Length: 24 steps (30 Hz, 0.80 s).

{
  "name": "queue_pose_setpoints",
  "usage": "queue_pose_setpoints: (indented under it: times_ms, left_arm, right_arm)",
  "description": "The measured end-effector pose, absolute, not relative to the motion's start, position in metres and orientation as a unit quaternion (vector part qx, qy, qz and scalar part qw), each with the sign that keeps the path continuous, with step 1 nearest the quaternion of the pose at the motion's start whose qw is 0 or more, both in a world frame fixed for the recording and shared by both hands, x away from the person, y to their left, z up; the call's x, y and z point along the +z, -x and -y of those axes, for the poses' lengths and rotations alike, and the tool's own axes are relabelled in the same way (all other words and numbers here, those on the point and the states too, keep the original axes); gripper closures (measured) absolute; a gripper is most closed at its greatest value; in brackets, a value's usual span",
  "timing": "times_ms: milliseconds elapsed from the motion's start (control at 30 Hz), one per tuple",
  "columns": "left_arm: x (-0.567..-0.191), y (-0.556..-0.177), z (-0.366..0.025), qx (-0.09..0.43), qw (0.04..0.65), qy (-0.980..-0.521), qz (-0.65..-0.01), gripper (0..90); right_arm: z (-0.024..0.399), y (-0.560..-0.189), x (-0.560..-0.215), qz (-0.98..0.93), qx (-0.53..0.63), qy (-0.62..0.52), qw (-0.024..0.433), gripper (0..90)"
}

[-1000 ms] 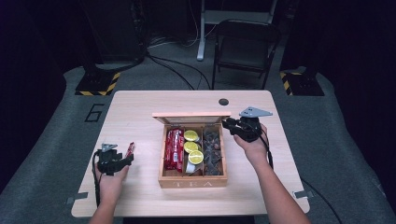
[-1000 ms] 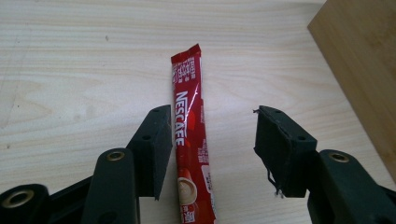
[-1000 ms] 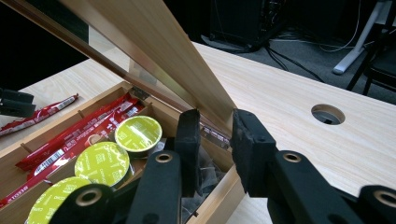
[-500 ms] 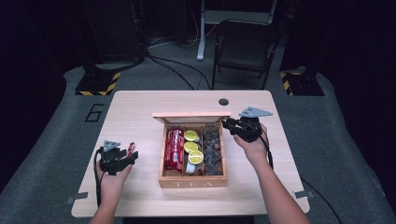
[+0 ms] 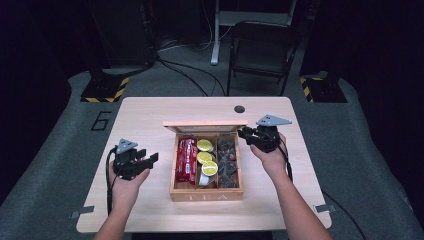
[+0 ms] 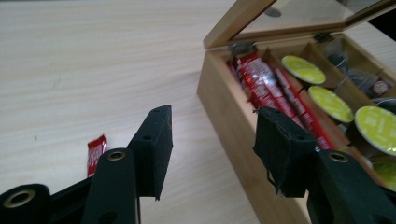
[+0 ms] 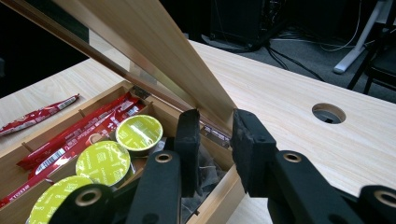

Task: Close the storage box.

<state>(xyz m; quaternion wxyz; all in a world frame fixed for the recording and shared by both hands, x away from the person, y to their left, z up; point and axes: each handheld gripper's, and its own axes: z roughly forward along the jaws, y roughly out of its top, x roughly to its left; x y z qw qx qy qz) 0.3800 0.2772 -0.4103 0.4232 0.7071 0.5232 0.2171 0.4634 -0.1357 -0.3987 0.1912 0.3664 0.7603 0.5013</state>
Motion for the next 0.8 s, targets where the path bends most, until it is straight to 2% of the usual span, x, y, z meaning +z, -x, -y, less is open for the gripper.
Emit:
queue_pose_setpoints:
  times_ms: [267, 800]
  left_arm:
    - [-0.386, -0.385, -0.261, 0.222, 0.427, -0.723, -0.495, 47.5]
    - [-0.341, -0.394, -0.236, 0.24, 0.452, -0.728, -0.456, 47.5]
  right_arm:
    - [0.135, -0.463, -0.399, -0.76, 0.501, -0.368, 0.192, 71.6]
    - [0.136, -0.464, -0.399, -0.76, 0.502, -0.365, 0.192, 71.5]
